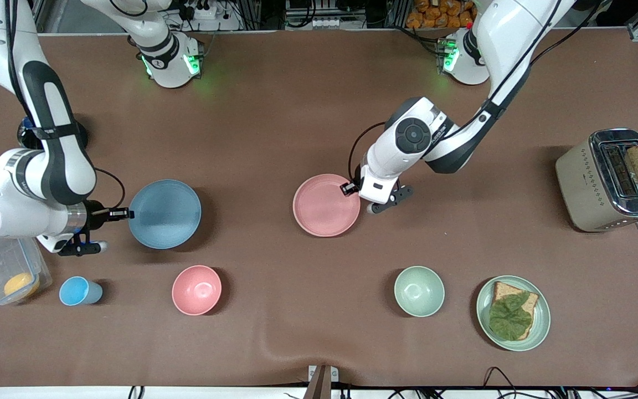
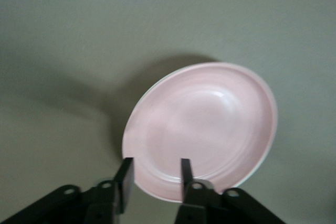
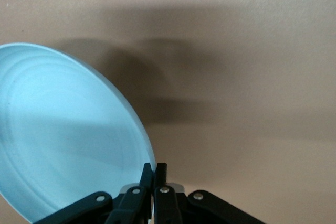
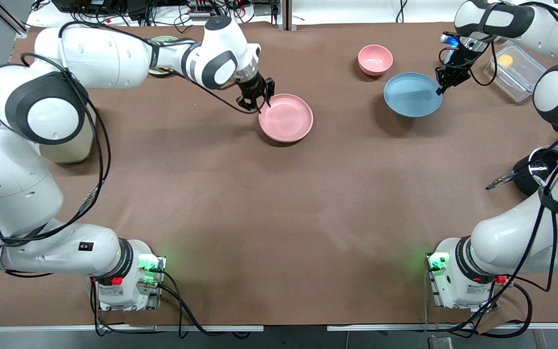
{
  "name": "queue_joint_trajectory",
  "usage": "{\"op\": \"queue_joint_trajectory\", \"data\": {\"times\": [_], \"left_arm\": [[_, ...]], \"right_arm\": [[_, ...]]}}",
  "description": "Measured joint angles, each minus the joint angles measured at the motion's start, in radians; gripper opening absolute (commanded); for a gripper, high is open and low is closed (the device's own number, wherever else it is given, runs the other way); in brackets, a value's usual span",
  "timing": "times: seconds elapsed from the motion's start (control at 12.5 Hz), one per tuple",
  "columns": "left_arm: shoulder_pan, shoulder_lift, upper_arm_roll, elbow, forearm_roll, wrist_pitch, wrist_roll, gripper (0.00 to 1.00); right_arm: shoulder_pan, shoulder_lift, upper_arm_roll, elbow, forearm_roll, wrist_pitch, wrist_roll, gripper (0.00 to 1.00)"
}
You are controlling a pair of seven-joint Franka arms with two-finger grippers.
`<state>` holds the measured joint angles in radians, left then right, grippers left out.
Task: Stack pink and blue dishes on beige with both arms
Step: 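Lift the blue plate with the right gripper while the left gripper withdraws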
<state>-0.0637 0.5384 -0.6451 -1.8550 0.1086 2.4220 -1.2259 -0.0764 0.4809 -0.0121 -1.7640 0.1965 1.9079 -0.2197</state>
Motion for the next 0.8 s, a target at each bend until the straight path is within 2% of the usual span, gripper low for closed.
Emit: {"op": "queue_joint_trajectory", "data": {"times": [0.16, 0.4, 0.64, 0.8], "left_arm": [[0.035, -0.058, 0.003, 0.033, 0.009, -0.07, 0.0, 1.0], [0.161, -0.22, 0.007, 0.049, 0.044, -0.201, 0.042, 1.0], [0.301, -0.334, 0.011, 0.048, 0.048, -0.286, 0.237, 1.0], [0.372, -0.384, 0.013, 0.048, 0.048, -0.322, 0.352, 1.0]], "right_arm": [[0.0, -0.018, 0.031, 0.001, 0.001, -0.028, 0.07, 0.0], [0.003, -0.064, 0.132, 0.002, 0.004, -0.053, 0.276, 0.0], [0.019, -0.08, 0.245, 0.028, 0.005, -0.05, 0.513, 0.0], [0.097, -0.077, 0.273, 0.071, 0.005, -0.034, 0.678, 0.0]]}}
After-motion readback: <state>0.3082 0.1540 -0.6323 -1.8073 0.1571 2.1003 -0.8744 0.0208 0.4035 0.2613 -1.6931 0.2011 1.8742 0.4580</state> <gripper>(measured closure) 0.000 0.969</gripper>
